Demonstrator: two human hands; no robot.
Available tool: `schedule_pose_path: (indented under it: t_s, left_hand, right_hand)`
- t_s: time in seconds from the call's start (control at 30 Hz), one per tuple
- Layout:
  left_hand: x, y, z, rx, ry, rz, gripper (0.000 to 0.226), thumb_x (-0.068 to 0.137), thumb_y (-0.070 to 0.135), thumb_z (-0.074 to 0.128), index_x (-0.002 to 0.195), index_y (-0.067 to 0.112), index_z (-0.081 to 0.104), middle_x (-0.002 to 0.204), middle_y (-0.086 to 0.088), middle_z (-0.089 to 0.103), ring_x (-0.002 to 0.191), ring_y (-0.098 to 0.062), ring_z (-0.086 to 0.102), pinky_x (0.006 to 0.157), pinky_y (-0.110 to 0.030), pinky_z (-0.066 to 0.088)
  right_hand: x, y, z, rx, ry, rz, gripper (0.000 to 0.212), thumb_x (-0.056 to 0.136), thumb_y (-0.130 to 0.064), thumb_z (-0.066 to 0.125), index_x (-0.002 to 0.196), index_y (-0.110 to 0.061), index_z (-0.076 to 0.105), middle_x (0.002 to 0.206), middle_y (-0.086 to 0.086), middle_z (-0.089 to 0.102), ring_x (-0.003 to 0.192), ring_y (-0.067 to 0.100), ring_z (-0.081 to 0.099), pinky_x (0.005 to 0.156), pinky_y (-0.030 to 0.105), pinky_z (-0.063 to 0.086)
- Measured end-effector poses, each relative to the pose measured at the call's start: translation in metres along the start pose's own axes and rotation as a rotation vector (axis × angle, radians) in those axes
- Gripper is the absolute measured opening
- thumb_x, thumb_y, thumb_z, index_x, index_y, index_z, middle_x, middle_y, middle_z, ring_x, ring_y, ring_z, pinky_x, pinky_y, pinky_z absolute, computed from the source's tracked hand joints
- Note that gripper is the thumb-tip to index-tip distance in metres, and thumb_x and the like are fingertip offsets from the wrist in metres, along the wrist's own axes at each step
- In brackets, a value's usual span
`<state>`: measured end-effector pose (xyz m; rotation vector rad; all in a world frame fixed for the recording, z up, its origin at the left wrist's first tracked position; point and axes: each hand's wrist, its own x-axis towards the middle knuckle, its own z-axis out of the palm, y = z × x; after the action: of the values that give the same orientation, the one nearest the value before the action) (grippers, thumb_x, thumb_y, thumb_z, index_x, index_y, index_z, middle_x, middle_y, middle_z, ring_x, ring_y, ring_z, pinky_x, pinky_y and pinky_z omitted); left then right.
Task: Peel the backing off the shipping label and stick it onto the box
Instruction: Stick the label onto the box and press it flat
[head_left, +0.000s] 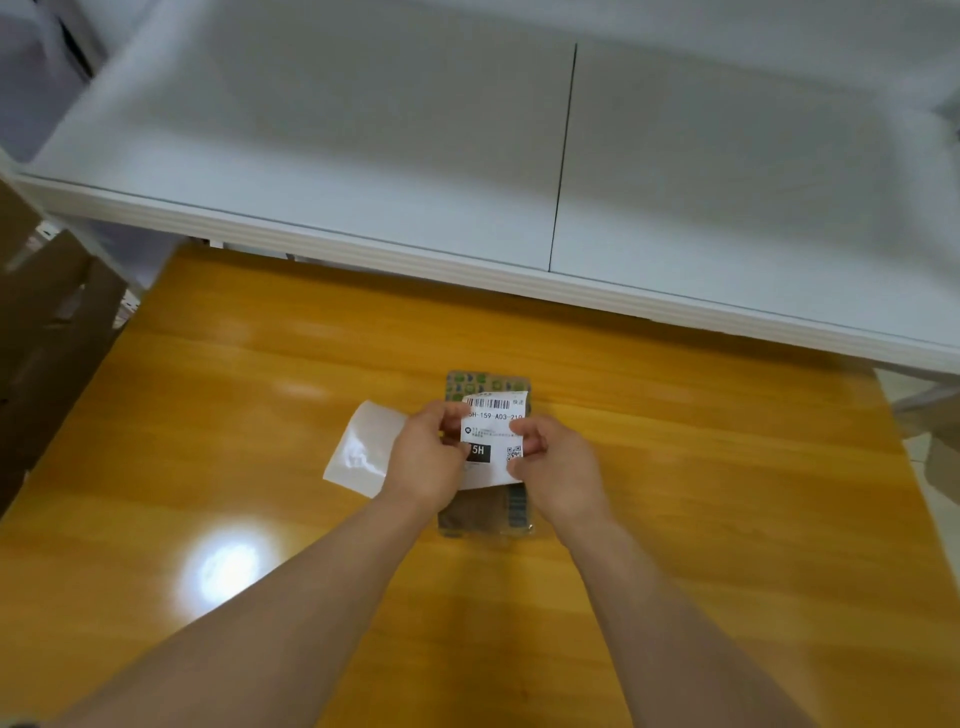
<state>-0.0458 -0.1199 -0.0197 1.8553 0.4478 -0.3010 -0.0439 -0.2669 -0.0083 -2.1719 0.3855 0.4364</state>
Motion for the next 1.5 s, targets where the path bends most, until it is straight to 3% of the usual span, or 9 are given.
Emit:
schedule_pose_path:
  t_s: [0.13,0.3,0.43,0.63,0.87,1.0,1.23,1.5]
  left_hand:
    - [0.002,-0.004,0.003,-0.008,-0.001,-0.005,0.044,0.088,-0.011,0.059,0.121,0.019,0.062,0.11,-0.001,0.068,0.095,-0.024,0.069,0.087,-0.041,0.058]
    - [0.002,-0.008,0.002,-0.019,0.0,-0.007,0.044,0.089,-0.011,0.059,0.122,0.017,0.062,0.109,0.0,0.067,0.093,-0.023,0.068,0.085,-0.04,0.058]
    - [0.001,-0.011,0.0,-0.035,0.003,-0.012,0.043,0.089,-0.012,0.059,0.121,0.017,0.063,0.113,-0.003,0.066,0.095,-0.023,0.067,0.084,-0.039,0.059]
    - [0.003,-0.013,0.001,-0.048,-0.001,-0.035,0.035,0.09,-0.008,0.06,0.11,0.018,0.07,0.114,-0.003,0.067,0.103,-0.024,0.067,0.09,-0.043,0.058]
    - [0.003,-0.015,0.003,-0.022,-0.001,-0.027,0.033,0.091,-0.006,0.06,0.111,0.018,0.069,0.114,-0.004,0.067,0.103,-0.021,0.066,0.085,-0.032,0.057]
    - [0.003,-0.016,0.003,-0.01,0.001,-0.02,0.032,0.091,-0.006,0.059,0.11,0.019,0.068,0.111,-0.001,0.067,0.1,-0.019,0.066,0.077,-0.025,0.053]
    - [0.003,-0.017,0.004,-0.02,0.004,-0.024,0.032,0.091,-0.005,0.059,0.107,0.021,0.068,0.109,-0.002,0.068,0.099,-0.019,0.067,0.085,-0.034,0.058]
    - [0.005,-0.018,0.007,-0.022,0.017,-0.035,0.032,0.09,-0.005,0.059,0.109,0.02,0.068,0.108,-0.001,0.068,0.099,-0.019,0.067,0.089,-0.039,0.058]
  right_hand:
    - [0.002,0.003,0.003,0.015,-0.001,0.023,0.045,0.084,0.005,0.068,0.123,-0.018,0.065,0.094,0.0,0.063,0.086,0.019,0.063,0.084,0.037,0.056]
    - [0.002,0.007,0.007,0.024,0.003,0.013,0.044,0.083,0.004,0.069,0.122,-0.016,0.065,0.091,-0.002,0.061,0.087,0.021,0.063,0.086,0.04,0.056]
    - [0.001,0.011,0.011,0.052,0.001,0.02,0.045,0.083,0.005,0.069,0.123,-0.016,0.065,0.102,0.006,0.067,0.089,0.022,0.065,0.081,0.035,0.057]
    - [0.0,0.013,0.011,0.05,0.013,0.014,0.043,0.084,0.004,0.068,0.12,-0.02,0.067,0.094,-0.002,0.06,0.081,0.016,0.06,0.079,0.033,0.055]
    - [0.0,0.015,0.011,0.054,0.019,0.024,0.043,0.085,0.005,0.067,0.119,-0.021,0.068,0.091,-0.003,0.06,0.078,0.013,0.059,0.074,0.026,0.053]
    - [-0.002,0.017,0.011,0.058,0.018,0.032,0.042,0.087,0.005,0.065,0.12,-0.021,0.066,0.091,-0.006,0.058,0.074,0.007,0.056,0.063,0.018,0.048]
    - [-0.003,0.014,0.012,0.047,0.034,0.037,0.043,0.087,0.005,0.065,0.121,-0.021,0.066,0.092,-0.006,0.057,0.078,0.01,0.057,0.065,0.02,0.049]
    - [-0.004,0.014,0.012,0.043,0.058,0.028,0.041,0.088,0.004,0.064,0.122,-0.019,0.066,0.097,-0.002,0.06,0.083,0.014,0.059,0.078,0.032,0.056]
